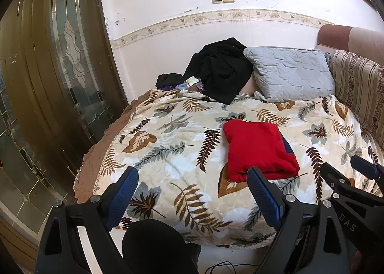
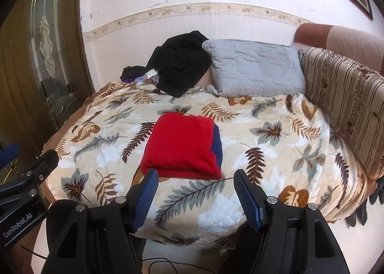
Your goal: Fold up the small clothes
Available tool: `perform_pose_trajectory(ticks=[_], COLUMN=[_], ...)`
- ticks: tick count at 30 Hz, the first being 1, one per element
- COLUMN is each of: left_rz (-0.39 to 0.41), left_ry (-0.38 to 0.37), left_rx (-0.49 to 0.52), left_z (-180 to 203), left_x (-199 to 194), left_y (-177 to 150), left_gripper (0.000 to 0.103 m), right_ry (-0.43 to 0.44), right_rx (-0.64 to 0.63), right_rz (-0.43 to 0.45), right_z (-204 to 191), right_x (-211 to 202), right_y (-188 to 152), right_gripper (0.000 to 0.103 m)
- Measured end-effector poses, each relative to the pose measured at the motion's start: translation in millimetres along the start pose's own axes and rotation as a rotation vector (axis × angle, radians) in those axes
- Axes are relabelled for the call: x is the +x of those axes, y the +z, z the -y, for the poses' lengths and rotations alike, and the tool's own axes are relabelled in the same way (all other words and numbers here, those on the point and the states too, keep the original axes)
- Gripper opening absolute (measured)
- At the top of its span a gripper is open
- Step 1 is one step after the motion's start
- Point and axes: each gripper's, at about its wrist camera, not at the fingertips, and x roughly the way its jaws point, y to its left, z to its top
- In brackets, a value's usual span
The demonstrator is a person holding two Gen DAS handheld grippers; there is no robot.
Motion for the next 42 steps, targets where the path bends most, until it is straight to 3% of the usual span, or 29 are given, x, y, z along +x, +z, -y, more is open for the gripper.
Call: perform_pose_trajectory(ticks=[42], left_rz=[0.061], left_ry=[0.035], left_rx=[-0.016], left_z=[-6.2], left_x=[-24.4], left_y=[8.3], left_gripper=[0.092], right_ry=[-0.035], right_rx=[0.007], right_rz=[0.029], right_z=[6.6], right_x=[-21.5], right_y=[0.6], right_gripper=[0.069])
